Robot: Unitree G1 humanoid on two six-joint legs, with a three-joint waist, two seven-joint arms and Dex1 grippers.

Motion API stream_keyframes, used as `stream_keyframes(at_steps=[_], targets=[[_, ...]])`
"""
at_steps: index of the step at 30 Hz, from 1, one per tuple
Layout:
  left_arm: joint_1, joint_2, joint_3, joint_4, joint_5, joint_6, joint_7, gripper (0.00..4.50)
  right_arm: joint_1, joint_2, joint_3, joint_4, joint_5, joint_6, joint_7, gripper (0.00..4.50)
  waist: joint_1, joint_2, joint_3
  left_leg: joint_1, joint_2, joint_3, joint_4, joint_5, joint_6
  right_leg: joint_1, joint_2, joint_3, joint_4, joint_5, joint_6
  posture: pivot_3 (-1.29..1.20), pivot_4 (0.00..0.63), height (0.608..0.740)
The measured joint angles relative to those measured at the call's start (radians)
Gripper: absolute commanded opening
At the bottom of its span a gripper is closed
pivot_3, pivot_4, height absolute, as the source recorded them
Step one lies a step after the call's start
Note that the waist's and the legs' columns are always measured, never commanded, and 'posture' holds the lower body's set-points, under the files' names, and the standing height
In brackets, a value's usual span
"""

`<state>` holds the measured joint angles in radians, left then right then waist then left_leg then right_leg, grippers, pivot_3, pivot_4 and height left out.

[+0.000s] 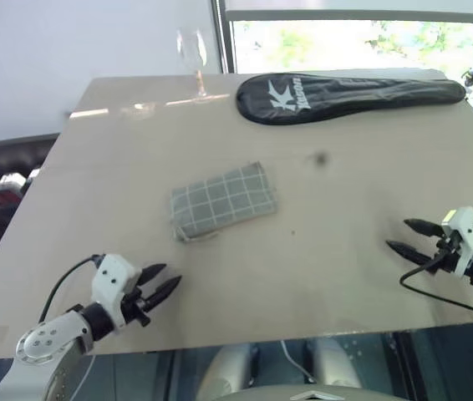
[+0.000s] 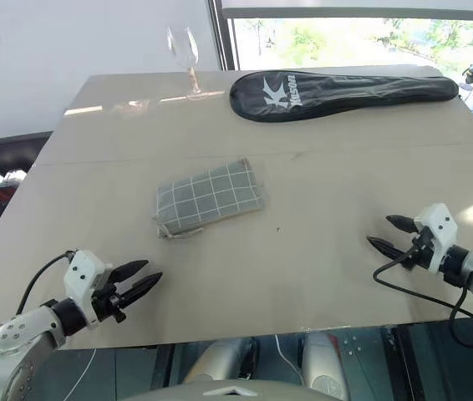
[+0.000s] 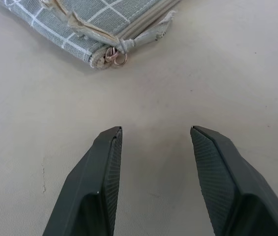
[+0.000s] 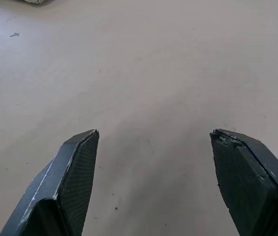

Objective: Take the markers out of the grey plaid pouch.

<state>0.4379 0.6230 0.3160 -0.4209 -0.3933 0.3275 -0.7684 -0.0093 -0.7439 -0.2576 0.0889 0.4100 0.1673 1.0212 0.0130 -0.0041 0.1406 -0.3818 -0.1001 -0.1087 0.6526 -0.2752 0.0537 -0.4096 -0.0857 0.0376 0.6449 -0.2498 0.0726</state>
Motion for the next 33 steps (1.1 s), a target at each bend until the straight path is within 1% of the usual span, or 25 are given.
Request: stream_keyframes(at_steps=[6,12,25,29,33], targets=[[0.025,-0.007,0.033,0.0,0.002,-0.023,0.011,2.26,-0.017,-0.018,0.002,0.021,0.0,0.003,0.043,3.68,-0.001,0.0,0.0,0.0,0.0,0.0,0.0,0.0,0.0,0.0,0.0,0.0,0.0,0.0,0.0,0.0,0.15,0.74],[0.04,-0.008,0.035,0.0,0.007,-0.046,0.013,2.26,-0.022,-0.019,0.005,0.029,0.0,0.003,0.064,3.68,0.001,0.0,0.0,0.0,0.0,0.0,0.0,0.0,0.0,0.0,0.0,0.0,0.0,0.0,0.0,0.0,0.15,0.74],[0.017,-0.006,0.035,0.014,0.026,-0.057,0.022,2.26,-0.021,-0.018,0.006,0.027,0.004,0.005,0.075,3.68,0.001,0.0,0.0,0.0,0.0,0.0,0.0,0.0,0.0,0.0,0.0,0.0,0.0,0.0,0.0,0.0,0.15,0.74],[0.0,-0.005,0.037,0.046,0.076,-0.113,0.039,2.26,-0.018,-0.016,0.007,0.001,0.027,0.027,0.088,3.68,0.001,0.0,0.0,0.0,0.0,0.0,0.0,0.0,0.0,0.0,0.0,0.0,0.0,0.0,0.0,0.0,0.15,0.74],[-0.022,0.017,0.039,0.117,0.164,-0.252,0.049,2.26,-0.018,-0.016,0.007,-0.046,0.062,0.07,0.099,3.68,0.001,0.0,0.0,0.0,0.0,0.0,0.0,0.0,0.0,0.0,0.0,0.0,0.0,0.0,0.0,0.0,0.15,0.74]])
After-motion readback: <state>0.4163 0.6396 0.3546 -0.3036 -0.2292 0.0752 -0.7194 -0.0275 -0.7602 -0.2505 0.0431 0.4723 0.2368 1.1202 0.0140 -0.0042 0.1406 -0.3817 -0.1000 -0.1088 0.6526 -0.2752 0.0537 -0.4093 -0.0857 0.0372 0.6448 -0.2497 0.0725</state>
